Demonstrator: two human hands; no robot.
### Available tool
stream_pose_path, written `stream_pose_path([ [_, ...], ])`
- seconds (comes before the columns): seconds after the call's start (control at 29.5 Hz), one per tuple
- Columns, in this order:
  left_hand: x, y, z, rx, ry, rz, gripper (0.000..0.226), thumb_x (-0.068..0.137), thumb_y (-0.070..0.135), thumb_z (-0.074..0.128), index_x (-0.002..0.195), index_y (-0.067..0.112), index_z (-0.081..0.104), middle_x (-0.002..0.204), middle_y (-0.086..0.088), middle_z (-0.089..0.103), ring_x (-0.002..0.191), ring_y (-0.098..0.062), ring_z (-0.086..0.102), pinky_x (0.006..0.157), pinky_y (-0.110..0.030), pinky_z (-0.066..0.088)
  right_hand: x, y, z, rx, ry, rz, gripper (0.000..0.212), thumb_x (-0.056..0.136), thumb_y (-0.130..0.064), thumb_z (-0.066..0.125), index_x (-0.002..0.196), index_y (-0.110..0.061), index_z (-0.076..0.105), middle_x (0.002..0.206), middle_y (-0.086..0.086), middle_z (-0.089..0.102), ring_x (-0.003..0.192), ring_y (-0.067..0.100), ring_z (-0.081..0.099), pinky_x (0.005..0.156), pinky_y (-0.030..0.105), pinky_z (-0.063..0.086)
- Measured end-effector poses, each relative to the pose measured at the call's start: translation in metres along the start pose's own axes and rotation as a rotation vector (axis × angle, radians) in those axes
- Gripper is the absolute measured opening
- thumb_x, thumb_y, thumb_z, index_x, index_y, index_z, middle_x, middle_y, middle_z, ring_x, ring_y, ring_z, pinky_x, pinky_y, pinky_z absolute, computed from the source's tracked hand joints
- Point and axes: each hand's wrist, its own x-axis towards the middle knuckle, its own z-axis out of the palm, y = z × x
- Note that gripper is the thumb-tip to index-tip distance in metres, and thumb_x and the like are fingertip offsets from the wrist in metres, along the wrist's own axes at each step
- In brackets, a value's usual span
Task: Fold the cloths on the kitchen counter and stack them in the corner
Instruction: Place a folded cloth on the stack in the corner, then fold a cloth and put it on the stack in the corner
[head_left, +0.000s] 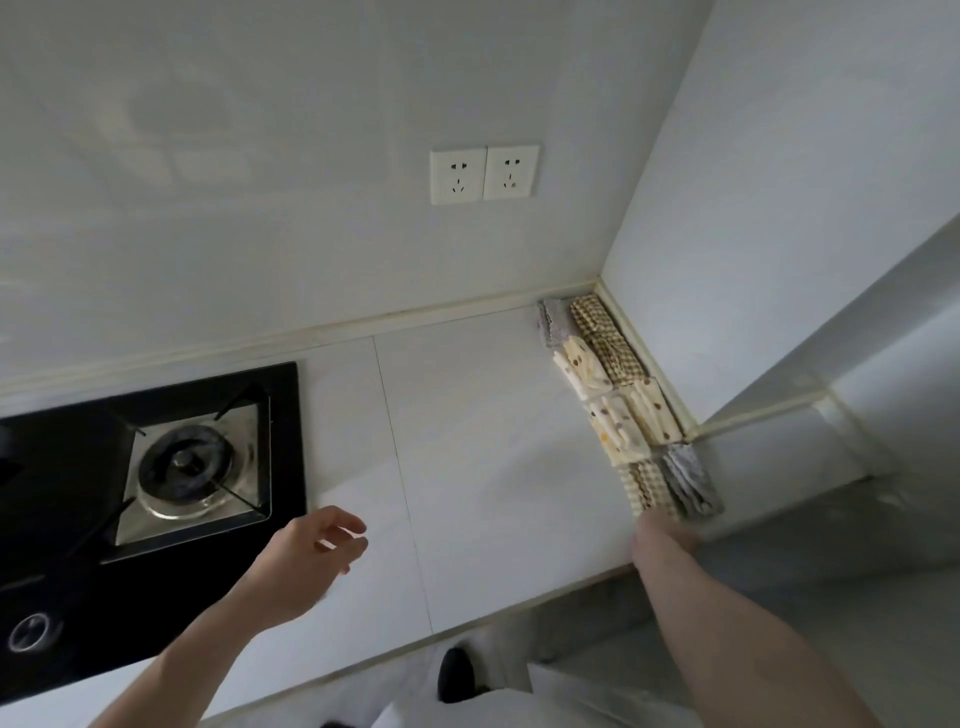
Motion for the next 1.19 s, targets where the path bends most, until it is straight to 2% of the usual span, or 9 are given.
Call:
stream_pose_path([
  [0.07,-0.002,-0.001,0.0,0.008,-0.001,0.004,0.007,0.094,0.023,0.072,0.1,0.028,0.07,0.087,0.003,0.075,0.073,-0.008,0.071,0.078,-0.041,0.058,-0.037,-0.01,-0.003,0.046,0.101,0.005,0.069,0.089,-0.021,0.058,0.151,-0.002,0.034,0.154,0.022,0.038,0.135,0.041,0.046,0.104,0.047,0.044],
  [0.14,-0.003,-0.003,-0.001,0.002,0.009,-0.003,0.007,0.094,0.023,0.072,0.098,0.028,0.07,0.087,0.002,0.075,0.074,-0.01,0.071,0.075,-0.041,0.059,-0.067,-0.014,-0.006,0.025,0.191,-0.099,0.078,0.088,-0.009,0.06,0.156,-0.002,0.021,0.158,0.026,0.022,0.137,0.048,0.04,0.111,0.052,0.04],
  [0.31,-0.016,-0.023,-0.01,-0.044,0.051,-0.008,0.008,0.094,0.022,0.071,0.1,0.028,0.071,0.091,0.001,0.075,0.076,-0.013,0.072,0.074,-0.034,0.06,-0.127,-0.01,0.026,-0.204,-0.028,-0.478,0.074,0.096,-0.015,0.06,0.158,-0.014,0.02,0.164,0.016,0.008,0.129,0.045,0.052,0.097,0.05,0.052],
  [0.44,-0.046,-0.059,-0.026,-0.056,0.092,-0.032,0.009,0.094,0.021,0.07,0.098,0.028,0.071,0.085,0.005,0.076,0.074,-0.009,0.071,0.076,-0.032,0.058,-0.195,0.012,0.067,-0.307,-0.288,-0.801,0.06,0.097,-0.017,0.062,0.15,-0.019,0.034,0.156,0.008,0.026,0.108,0.034,0.066,0.094,0.048,0.055],
  [0.54,-0.075,-0.096,-0.044,-0.089,0.154,-0.074,0.01,0.094,0.019,0.071,0.101,0.026,0.071,0.085,0.004,0.076,0.075,-0.009,0.071,0.075,-0.03,0.058,-0.267,0.041,0.099,-0.451,-0.566,-0.939,0.056,0.096,-0.019,0.061,0.147,-0.024,0.039,0.15,-0.002,0.034,0.084,0.016,0.068,0.093,0.036,0.052],
  [0.61,-0.1,-0.124,-0.06,-0.107,0.214,-0.097,0.011,0.094,0.021,0.07,0.102,0.029,0.07,0.089,0.004,0.075,0.077,-0.009,0.07,0.072,-0.027,0.057,-0.32,0.065,0.12,-0.521,-0.734,-1.023,0.056,0.095,-0.019,0.063,0.146,-0.025,0.041,0.145,-0.005,0.039,0.079,0.006,0.066,0.088,0.028,0.051],
  [0.78,-0.172,-0.2,-0.101,-0.176,0.388,-0.137,0.011,0.093,0.019,0.069,0.1,0.027,0.071,0.094,0.003,0.072,0.073,-0.01,0.068,0.059,-0.019,0.051,-0.45,0.125,0.156,-0.587,-1.066,-1.161,0.053,0.095,-0.023,0.065,0.142,-0.035,0.043,0.139,-0.013,0.043,0.098,0.003,0.064,0.074,0.013,0.049],
  [1.05,-0.301,-0.333,-0.153,-0.249,0.636,-0.224,0.014,0.091,0.025,0.075,0.098,0.037,0.071,0.096,0.015,0.074,0.081,0.004,0.07,0.074,-0.021,0.055,-0.606,0.218,0.186,-0.711,-1.301,-1.265,0.053,0.091,-0.029,0.061,0.14,-0.038,0.045,0.14,-0.016,0.042,0.113,0.002,0.056,0.092,0.025,0.052],
  [1.19,-0.35,-0.383,-0.168,-0.329,0.737,-0.262,0.018,0.09,0.019,0.075,0.097,0.035,0.072,0.095,0.027,0.073,0.087,0.007,0.07,0.073,-0.007,0.05,-0.667,0.253,0.201,-0.777,-1.396,-1.32,0.047,0.091,-0.03,0.061,0.133,-0.042,0.046,0.137,-0.017,0.043,0.116,0.001,0.054,0.097,0.033,0.053],
])
